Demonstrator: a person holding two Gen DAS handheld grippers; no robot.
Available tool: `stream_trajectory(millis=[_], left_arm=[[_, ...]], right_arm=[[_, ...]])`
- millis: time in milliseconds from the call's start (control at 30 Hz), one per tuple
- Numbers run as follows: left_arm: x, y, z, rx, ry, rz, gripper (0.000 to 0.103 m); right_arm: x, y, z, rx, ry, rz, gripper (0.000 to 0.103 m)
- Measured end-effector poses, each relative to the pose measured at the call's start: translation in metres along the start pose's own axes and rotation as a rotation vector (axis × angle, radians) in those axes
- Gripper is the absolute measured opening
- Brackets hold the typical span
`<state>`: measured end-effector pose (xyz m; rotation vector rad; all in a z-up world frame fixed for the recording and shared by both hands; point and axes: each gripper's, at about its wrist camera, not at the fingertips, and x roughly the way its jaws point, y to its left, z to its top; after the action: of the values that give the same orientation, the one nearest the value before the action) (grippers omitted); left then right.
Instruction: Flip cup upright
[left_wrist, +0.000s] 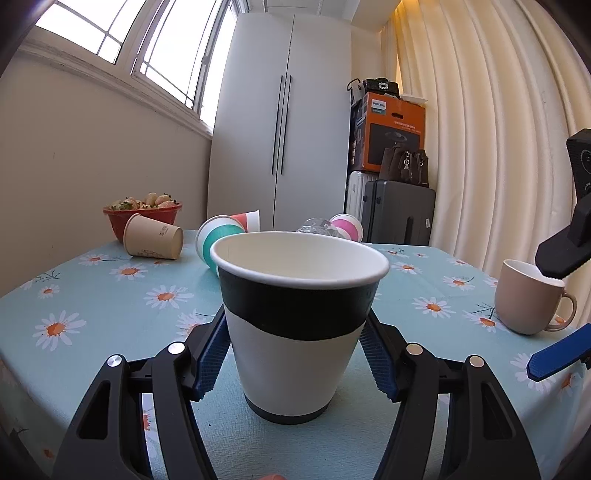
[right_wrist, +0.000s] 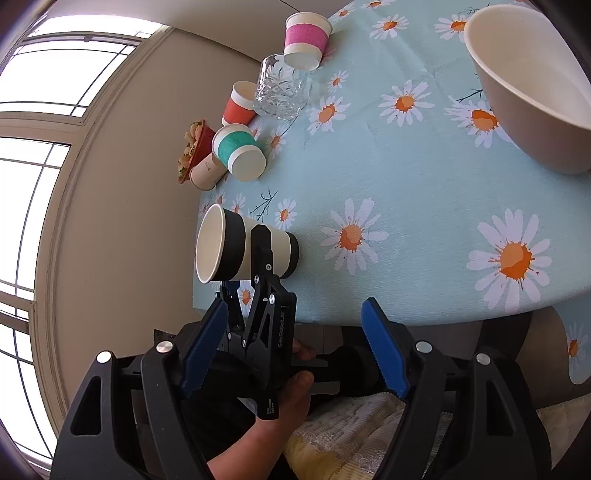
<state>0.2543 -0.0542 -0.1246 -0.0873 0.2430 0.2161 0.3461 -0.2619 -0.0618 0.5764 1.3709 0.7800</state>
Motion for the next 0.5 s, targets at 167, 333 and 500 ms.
stream_trajectory(millis=[167, 333, 500], left_arm=[[-0.002, -0.002, 0.003, -0.006, -0.008, 0.019, 0.096], [-0.010, 0.000, 0.012, -0.025, -0.018, -0.008, 0.096], [-0.029, 0.008, 0.022, -0.060, -0.001, -0.007, 0.096]], right_arm=[[-0.003, 0.000, 0.000, 0.002, -0.008, 0.014, 0.074], [-0.018, -0.001, 0.001, 0.021, -0.065, 0.120, 0.079], [-0.025, -0.001, 0.000, 0.018, -0.107, 0.142, 0.083]])
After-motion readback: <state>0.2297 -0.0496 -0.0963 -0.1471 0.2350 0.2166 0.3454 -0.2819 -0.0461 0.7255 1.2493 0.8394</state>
